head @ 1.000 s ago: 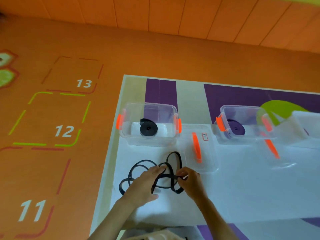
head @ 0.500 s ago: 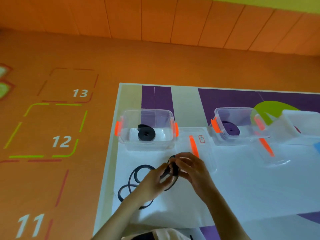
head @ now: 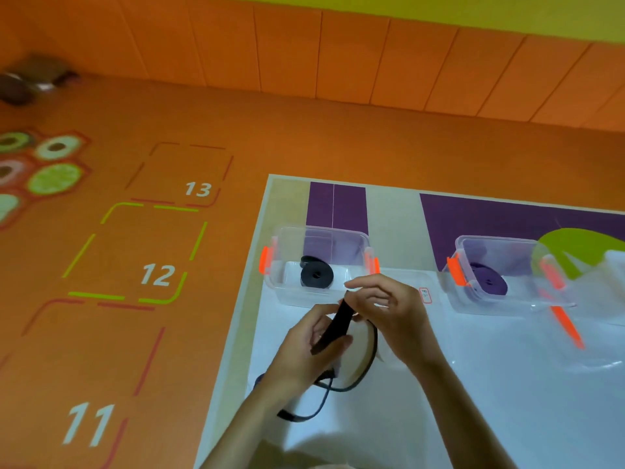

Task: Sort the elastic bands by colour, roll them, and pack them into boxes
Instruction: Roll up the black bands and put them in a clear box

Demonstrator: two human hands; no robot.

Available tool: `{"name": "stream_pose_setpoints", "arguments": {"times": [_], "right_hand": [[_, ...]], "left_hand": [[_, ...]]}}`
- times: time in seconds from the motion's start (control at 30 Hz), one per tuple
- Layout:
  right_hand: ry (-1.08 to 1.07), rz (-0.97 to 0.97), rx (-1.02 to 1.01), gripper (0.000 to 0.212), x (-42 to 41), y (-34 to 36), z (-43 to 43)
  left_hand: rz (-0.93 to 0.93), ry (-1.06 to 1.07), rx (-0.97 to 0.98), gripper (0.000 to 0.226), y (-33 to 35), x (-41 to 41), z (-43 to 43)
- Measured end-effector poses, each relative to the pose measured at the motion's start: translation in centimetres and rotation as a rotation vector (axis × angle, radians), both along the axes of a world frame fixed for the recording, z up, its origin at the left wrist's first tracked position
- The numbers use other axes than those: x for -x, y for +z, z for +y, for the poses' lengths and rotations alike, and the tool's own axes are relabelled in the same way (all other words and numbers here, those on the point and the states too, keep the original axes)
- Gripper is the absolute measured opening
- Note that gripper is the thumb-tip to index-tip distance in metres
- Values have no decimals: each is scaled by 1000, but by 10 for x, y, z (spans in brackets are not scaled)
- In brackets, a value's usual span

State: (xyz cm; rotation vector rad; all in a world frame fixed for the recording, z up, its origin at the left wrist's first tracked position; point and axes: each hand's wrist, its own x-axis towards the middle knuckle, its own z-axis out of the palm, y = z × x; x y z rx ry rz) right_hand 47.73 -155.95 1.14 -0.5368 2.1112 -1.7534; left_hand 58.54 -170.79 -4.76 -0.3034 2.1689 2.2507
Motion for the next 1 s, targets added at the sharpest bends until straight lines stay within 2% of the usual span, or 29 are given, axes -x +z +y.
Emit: {"name": "stream_pose_setpoints", "arguments": {"times": [0.07, 0.17, 0.23, 0.33, 0.4, 0.5, 0.57, 0.67, 0.77, 0.9, 1.0], "right_hand": [[-8, 31, 70, 16, -1, 9, -6], [-4, 120, 150, 11, -1, 22, -15], [8, 154, 202, 16, 1, 32, -19], [37, 175, 229, 21, 7, 49, -20], [81, 188, 190, 21, 14, 60, -17], [119, 283, 22, 18, 26, 73, -12], [123, 314, -79, 15, 32, 79, -9], [139, 271, -97, 14, 35, 83, -5], [160, 258, -60, 19, 33, 80, -3], [118, 228, 42, 24, 27, 76, -3], [74, 183, 130, 20, 24, 70, -1]], "left_hand": [[17, 29, -18, 30, 12, 1, -4], [28, -5, -77, 15, 32, 1, -8], [47, -27, -142, 18, 46, 3, -9], [86, -31, -202, 42, 65, 7, -10], [114, -2, -155, 49, 74, 11, -12], [142, 60, -9, 52, 83, 19, -13], [138, 104, 75, 51, 82, 24, -14], [143, 181, 104, 42, 75, 28, -15], [145, 179, 38, 32, 70, 29, -14], [150, 110, -8, 40, 73, 26, -14], [167, 100, -166, 42, 76, 26, -14]]}}
